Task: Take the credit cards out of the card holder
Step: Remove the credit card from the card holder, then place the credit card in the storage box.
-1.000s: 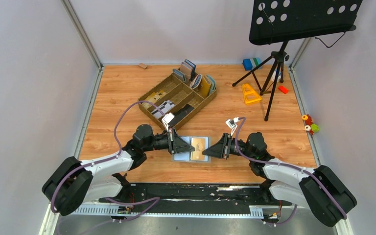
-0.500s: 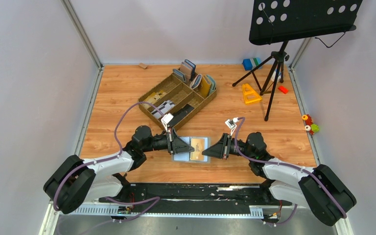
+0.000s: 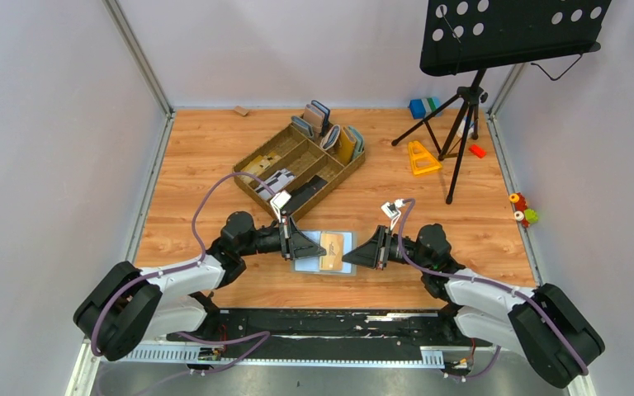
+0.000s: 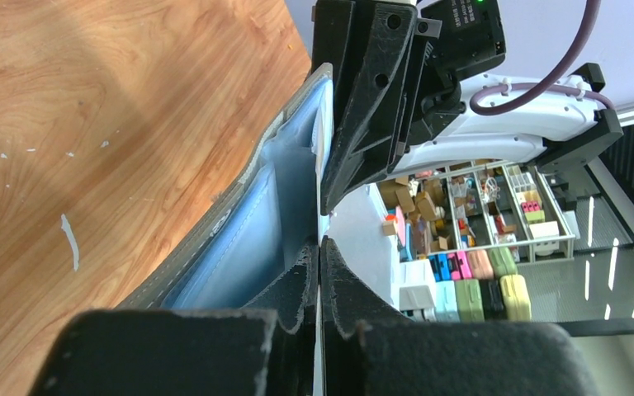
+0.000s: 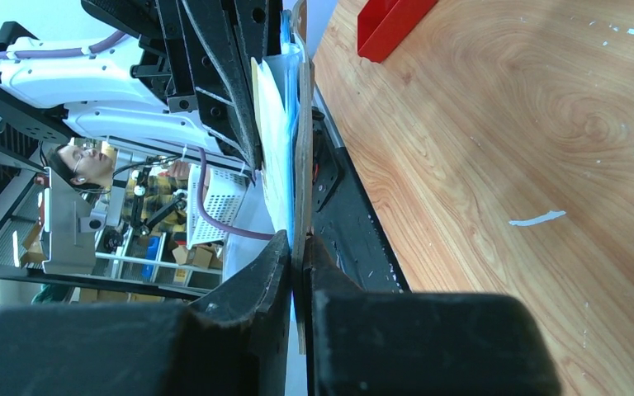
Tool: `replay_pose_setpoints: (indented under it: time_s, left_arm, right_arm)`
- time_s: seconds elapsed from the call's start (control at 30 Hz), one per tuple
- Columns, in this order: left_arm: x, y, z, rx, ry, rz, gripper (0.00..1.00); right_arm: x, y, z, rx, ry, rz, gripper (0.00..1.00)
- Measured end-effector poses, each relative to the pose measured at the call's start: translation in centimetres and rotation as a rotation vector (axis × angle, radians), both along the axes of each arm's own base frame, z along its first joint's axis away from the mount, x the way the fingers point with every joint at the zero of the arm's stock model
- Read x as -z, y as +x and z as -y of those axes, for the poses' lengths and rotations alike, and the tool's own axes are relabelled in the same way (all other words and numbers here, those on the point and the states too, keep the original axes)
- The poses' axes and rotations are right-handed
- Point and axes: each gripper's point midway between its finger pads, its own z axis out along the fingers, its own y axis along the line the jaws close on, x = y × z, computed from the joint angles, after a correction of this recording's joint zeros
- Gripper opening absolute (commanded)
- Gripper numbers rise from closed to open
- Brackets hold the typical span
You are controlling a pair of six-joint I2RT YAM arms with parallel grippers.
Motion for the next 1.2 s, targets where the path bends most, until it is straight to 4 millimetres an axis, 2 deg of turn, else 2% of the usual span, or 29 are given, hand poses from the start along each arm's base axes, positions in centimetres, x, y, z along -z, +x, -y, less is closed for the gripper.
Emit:
replay_pose_setpoints:
  time_s: [0.33,0.6,0.8,1.03,1.2]
  left_arm:
    - [0.2,0.3,-0.3,-0.012,0.01,-0.001,0.0]
    - [1.7,1.4,-2.1,-0.072,0.114,-0.005,0.0]
    - [2.5,3.0,-3.1,-0.123,0.272,0.034,0.0]
    - [4.1,3.5,-4.4,-0.147,0.42,0.032,0.0]
    - [3.7,4.9,-5.5,-0.194,0.534,0.073,0.0]
  right_arm:
    - [-0.2,-0.1,0.4,0.015,0.007,0.016,0.0]
    - [0.8,0.5,1.5,0.089,-0.039,0.009,0.0]
    - [3.6,1.3,2.6,0.168,-0.149,-0.035,0.0]
    - [7.4,1.7,4.0,0.226,-0.289,-0.116,0.0]
    - [10.2,1.5,4.9,0.233,-0.404,-0.177,0.0]
